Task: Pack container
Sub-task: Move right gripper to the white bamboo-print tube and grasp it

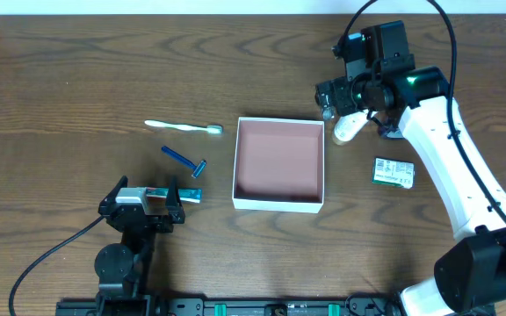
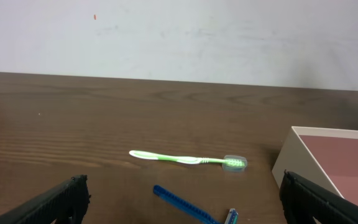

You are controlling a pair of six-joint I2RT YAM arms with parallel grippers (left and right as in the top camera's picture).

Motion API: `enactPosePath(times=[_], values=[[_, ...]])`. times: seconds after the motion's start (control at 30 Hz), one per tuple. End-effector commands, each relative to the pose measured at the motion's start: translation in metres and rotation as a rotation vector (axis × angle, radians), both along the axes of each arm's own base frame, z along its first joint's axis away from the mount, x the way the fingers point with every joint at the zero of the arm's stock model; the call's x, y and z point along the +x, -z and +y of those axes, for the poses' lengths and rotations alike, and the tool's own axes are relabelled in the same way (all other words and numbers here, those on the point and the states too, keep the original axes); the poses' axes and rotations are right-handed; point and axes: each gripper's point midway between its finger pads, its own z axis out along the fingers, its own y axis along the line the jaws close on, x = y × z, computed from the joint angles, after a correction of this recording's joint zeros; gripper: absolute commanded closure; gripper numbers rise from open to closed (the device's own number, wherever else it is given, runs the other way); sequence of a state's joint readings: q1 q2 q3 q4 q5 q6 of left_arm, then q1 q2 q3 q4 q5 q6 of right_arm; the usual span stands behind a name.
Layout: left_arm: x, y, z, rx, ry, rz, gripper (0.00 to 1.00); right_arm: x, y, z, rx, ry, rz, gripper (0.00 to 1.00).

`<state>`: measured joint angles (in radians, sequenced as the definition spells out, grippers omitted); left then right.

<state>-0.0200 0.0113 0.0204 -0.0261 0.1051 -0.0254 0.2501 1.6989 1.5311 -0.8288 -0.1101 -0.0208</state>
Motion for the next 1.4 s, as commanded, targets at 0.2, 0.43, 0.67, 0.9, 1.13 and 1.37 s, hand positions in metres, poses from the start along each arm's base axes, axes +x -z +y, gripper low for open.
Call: enactPosePath(times=[0.2,0.43,0.67,0.9,1.13,1.37], values=[[-0.001,0.016,-0.003,0.005,0.017,0.049,0.02,0.013,-0.04,0.004,0.05,0.01,-0.081,0.01],[-0.001,0.016,-0.003,0.005,0.017,0.049,0.02,0.015,-0.08,0.011,0.091,-0.014,-0.131,0.01],[-0.001,0.016,-0.003,0.005,0.017,0.049,0.02,0.009,-0.058,-0.01,-0.018,0.048,-0.062,0.09],[-0.001,0.016,-0.003,0.005,0.017,0.049,0.02,0.006,-0.025,-0.026,-0.095,0.131,0.048,0.21],[-0.001,0.016,-0.003,0.005,0.017,0.049,0.02,0.005,0.003,-0.027,-0.086,0.204,0.14,0.3],[-0.001,0.016,-0.003,0.005,0.017,0.049,0.02,0.005,0.025,-0.027,-0.088,0.247,0.205,0.44]])
